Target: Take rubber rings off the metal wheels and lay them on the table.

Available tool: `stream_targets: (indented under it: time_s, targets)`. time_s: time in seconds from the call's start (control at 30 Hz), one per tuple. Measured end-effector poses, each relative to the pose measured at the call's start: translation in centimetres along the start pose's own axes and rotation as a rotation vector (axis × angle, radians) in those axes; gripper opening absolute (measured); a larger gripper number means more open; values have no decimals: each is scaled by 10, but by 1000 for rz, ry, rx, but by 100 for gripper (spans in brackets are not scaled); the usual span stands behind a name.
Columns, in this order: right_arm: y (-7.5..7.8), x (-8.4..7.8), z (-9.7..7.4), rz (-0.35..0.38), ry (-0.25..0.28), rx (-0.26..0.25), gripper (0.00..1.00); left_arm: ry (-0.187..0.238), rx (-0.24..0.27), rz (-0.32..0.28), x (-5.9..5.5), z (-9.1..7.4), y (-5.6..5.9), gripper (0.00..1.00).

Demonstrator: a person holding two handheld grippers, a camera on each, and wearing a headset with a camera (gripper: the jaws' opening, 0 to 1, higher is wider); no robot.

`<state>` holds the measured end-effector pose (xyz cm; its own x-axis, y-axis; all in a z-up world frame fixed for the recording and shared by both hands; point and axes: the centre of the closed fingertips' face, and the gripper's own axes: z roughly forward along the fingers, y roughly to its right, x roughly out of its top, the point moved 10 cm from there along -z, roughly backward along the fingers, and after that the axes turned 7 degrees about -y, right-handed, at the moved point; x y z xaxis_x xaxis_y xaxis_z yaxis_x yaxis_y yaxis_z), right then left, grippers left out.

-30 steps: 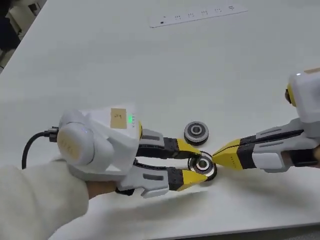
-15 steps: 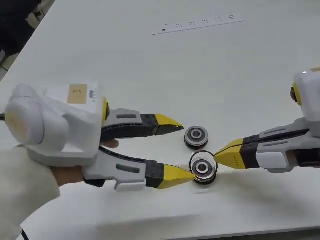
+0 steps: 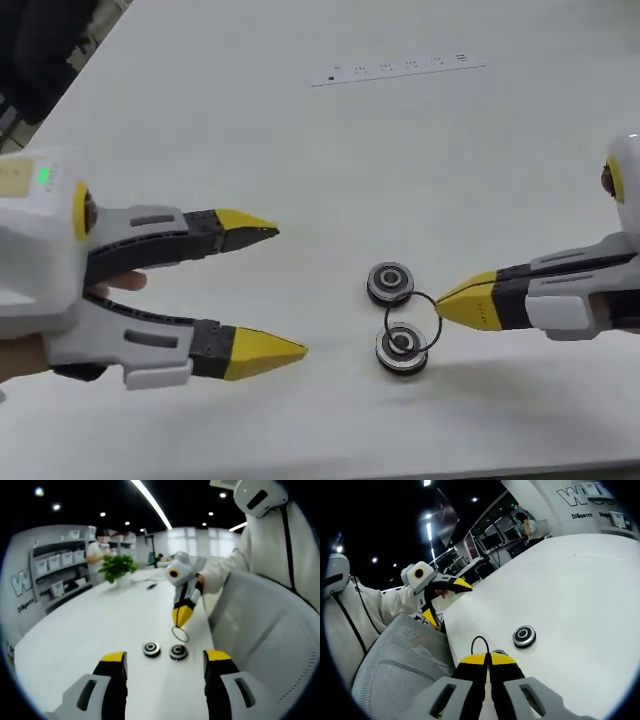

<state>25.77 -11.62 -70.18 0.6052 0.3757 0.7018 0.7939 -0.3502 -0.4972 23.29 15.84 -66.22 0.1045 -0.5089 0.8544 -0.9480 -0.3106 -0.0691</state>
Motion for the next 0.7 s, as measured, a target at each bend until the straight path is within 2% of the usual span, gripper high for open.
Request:
stream_targets:
  time_s: [0.13,0.27,0.53,0.7]
  targets:
    - [-3,5,-3,-12,-5,0,0,-20,33,-12,-9,-13,2,65]
    - [-4,11,-6,-21,-1,3,0,-13,64,-36,-15,-24,7,66]
    - [-12,20,-6,-57,-11,15,0,-5,118,-91,-29,-38,16,68]
    - [-16,24,-4,-81,-24,25,0,-13,130,-113,-36,-41,23,68]
